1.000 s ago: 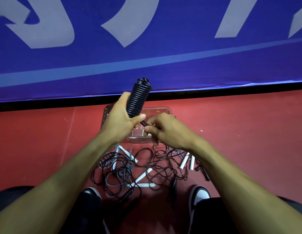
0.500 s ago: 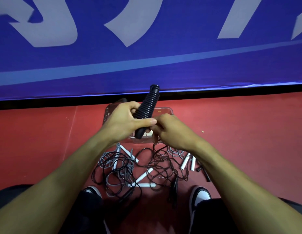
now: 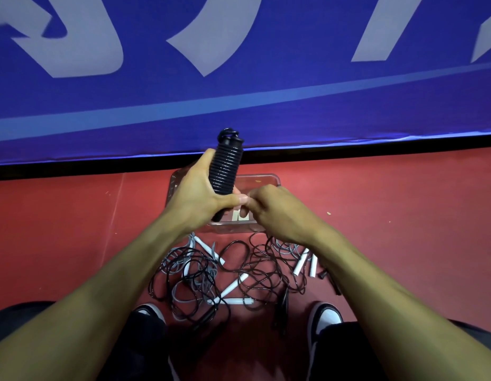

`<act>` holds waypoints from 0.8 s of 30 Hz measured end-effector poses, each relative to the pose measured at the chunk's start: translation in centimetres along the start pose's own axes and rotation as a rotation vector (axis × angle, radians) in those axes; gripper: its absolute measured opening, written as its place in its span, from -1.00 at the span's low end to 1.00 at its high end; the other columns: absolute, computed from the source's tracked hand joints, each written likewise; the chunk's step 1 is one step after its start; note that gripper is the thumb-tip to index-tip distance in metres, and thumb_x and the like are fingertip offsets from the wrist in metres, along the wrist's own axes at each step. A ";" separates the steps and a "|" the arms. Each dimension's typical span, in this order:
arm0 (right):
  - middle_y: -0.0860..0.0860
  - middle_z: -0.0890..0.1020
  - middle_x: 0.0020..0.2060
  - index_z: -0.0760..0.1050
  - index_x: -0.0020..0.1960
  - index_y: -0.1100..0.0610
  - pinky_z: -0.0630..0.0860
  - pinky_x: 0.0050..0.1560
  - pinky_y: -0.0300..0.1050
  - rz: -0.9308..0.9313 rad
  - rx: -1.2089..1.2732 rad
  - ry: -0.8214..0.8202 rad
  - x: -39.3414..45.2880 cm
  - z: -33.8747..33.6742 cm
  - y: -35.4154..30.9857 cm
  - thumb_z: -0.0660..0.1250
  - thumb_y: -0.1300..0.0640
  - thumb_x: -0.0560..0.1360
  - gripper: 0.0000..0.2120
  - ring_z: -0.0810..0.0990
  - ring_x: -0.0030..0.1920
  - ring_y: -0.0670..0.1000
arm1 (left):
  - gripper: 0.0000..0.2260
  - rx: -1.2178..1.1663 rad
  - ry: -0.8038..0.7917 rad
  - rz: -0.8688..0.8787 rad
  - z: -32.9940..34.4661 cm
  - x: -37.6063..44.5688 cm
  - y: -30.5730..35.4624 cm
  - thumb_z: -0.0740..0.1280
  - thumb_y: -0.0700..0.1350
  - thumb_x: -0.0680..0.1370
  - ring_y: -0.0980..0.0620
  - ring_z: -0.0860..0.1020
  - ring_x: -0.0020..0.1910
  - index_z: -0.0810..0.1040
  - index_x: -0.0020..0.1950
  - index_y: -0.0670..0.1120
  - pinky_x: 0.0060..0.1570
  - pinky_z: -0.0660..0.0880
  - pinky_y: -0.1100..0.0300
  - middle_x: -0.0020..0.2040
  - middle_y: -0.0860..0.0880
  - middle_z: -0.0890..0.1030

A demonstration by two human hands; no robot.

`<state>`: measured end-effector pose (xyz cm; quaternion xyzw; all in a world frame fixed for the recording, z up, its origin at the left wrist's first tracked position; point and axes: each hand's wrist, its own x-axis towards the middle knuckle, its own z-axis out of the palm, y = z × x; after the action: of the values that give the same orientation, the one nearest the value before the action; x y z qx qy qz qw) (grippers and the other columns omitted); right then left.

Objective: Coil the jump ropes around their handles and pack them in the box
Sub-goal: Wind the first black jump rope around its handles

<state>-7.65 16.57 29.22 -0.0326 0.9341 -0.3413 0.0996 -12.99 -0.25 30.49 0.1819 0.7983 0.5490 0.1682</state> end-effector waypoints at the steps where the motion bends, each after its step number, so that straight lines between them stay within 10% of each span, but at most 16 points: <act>1: -0.07 0.49 -0.43 0.61 -0.13 0.15 0.31 -0.35 -0.12 0.005 0.001 0.005 0.0 -0.1 0.0 0.18 0.05 0.69 -0.66 0.47 -0.39 -0.06 | -0.59 -0.022 -0.010 -0.009 0.0 0.0 -0.1 0.55 -0.25 0.45 0.06 0.61 -0.34 0.40 0.09 0.04 -0.30 0.52 0.18 -0.20 -0.06 0.67; 10: -0.05 0.60 -0.46 0.57 -0.23 0.04 0.41 -0.23 -0.17 0.057 0.057 0.003 0.0 -0.4 0.0 0.21 -0.01 0.67 -0.65 0.55 -0.36 -0.21 | -0.79 -0.452 -0.126 -0.215 0.6 -0.3 0.7 0.12 -0.25 0.69 0.15 0.61 -0.25 0.50 0.24 -0.22 -0.30 0.50 0.37 0.01 -0.22 0.61; 19: -0.01 0.57 -0.50 0.58 -0.16 0.15 0.35 -0.46 -0.34 0.060 0.291 -0.150 -0.4 -0.7 -0.7 0.15 0.16 0.69 -0.68 0.48 -0.57 -0.12 | -0.50 -0.021 0.031 -0.055 0.0 0.0 -0.6 0.60 0.13 0.29 -0.01 0.64 -0.30 0.40 0.06 0.09 -0.17 0.64 -0.15 -0.20 -0.01 0.63; 24: -0.11 0.43 -0.54 0.61 -0.10 0.19 0.27 -0.46 -0.32 0.017 0.372 -0.182 -0.5 -0.9 -1.1 0.16 0.06 0.70 -0.65 0.33 -0.55 -0.18 | -0.49 0.244 0.084 -0.069 -0.4 0.4 -0.8 0.47 0.35 0.36 0.17 0.52 -0.23 0.45 0.07 0.03 -0.18 0.42 0.12 -0.19 0.13 0.56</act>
<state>-7.34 16.36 30.71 -0.0364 0.8424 -0.5027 0.1907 -13.66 -0.64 29.82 0.1504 0.8713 0.4488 0.1300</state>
